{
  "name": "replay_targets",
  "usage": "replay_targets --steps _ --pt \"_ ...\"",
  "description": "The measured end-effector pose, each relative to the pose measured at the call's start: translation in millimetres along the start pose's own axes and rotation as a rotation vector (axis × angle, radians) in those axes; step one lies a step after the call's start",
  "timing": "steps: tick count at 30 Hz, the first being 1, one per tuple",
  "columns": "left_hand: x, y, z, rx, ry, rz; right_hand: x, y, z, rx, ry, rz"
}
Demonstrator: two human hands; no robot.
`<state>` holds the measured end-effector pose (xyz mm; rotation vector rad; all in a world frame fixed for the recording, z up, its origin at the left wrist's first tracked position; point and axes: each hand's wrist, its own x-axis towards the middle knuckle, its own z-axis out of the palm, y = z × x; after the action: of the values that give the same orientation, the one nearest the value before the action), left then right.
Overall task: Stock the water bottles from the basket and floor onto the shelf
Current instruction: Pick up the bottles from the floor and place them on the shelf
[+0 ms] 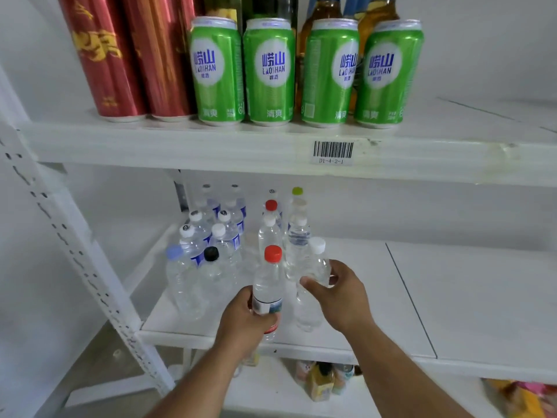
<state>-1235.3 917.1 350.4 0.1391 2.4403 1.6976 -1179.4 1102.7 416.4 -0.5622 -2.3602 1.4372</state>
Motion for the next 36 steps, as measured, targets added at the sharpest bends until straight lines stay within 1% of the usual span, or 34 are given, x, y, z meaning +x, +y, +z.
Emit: replay_targets --steps 8,14,21,31,36 --pt "62 -10 21 0.027 0.033 -0.043 48 22 25 0.025 -0.041 0.067" --pt "90 -21 30 -0.001 0.049 -0.058 69 26 39 0.054 -0.067 0.101" --pt "106 -20 31 0.005 0.012 -0.055 82 29 50 0.059 -0.021 0.094" --pt "119 -23 34 0.062 -0.048 -0.081 89 36 54 0.05 -0.004 0.087" --pt "117 -25 35 0.085 -0.06 -0.106 89 44 55 0.039 -0.035 0.081"
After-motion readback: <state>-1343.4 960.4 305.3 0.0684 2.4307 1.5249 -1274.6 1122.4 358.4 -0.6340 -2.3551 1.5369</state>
